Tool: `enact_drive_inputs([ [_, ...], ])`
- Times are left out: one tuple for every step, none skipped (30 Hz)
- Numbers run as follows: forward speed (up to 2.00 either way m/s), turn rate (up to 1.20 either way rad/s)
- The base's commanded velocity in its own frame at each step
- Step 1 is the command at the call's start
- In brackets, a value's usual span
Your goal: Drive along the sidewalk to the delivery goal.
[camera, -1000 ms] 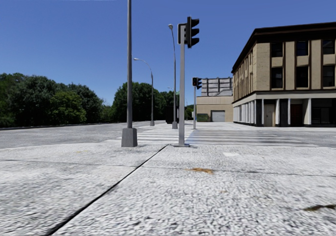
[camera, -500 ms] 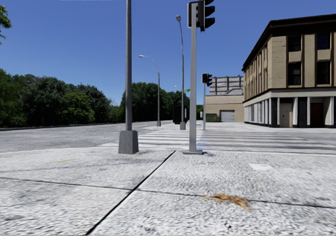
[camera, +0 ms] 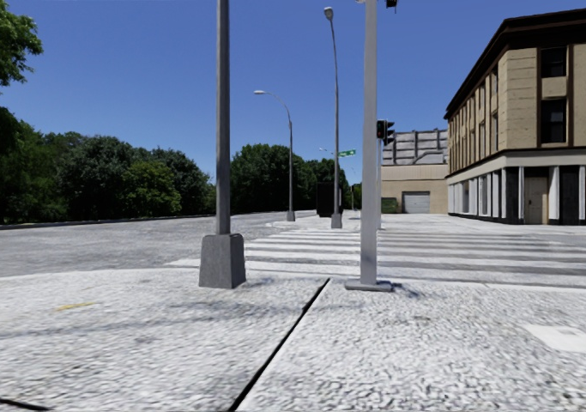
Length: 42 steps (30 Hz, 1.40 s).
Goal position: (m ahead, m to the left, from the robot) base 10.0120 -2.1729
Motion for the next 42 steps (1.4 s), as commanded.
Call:
enact_drive_inputs([
  [2.00,0.00],
  [2.00,0.00],
  [2.00,0.00],
  [2.00,0.00],
  [2.00,0.00],
  [2.00,0.00],
  [2.00,0.00],
  [2.00,0.00],
  [2.00,0.00],
  [2.00,0.00],
  [2.00,0.00],
  [2.00,0.00],
  [2.00,0.00],
  [2.00,0.00],
  [2.00,0.00],
  [2.00,0.00],
  [2.00,0.00],
  [2.00,0.00],
  [2.00,0.00],
  [2.00,0.00],
  [2.00,0.00],
  [2.00,0.00],
  [2.00,-0.15],
  [2.00,-0.15],
  [2.00,-0.24],
  [2.00,-0.26],
  [2.00,-0.27],
  [2.00,-0.27],
  [2.00,-0.27],
  [2.00,-0.27],
  [2.00,-0.27],
  [2.00,-0.27],
  [2.00,-0.27],
  [2.00,-0.29],
  [2.00,-0.40],
  [2.00,-0.47],
  [2.00,-0.57],
  [2.00,-0.57],
  [2.00,-0.61],
  [2.00,-0.59],
  [2.00,-0.46],
  [2.00,-0.30],
])
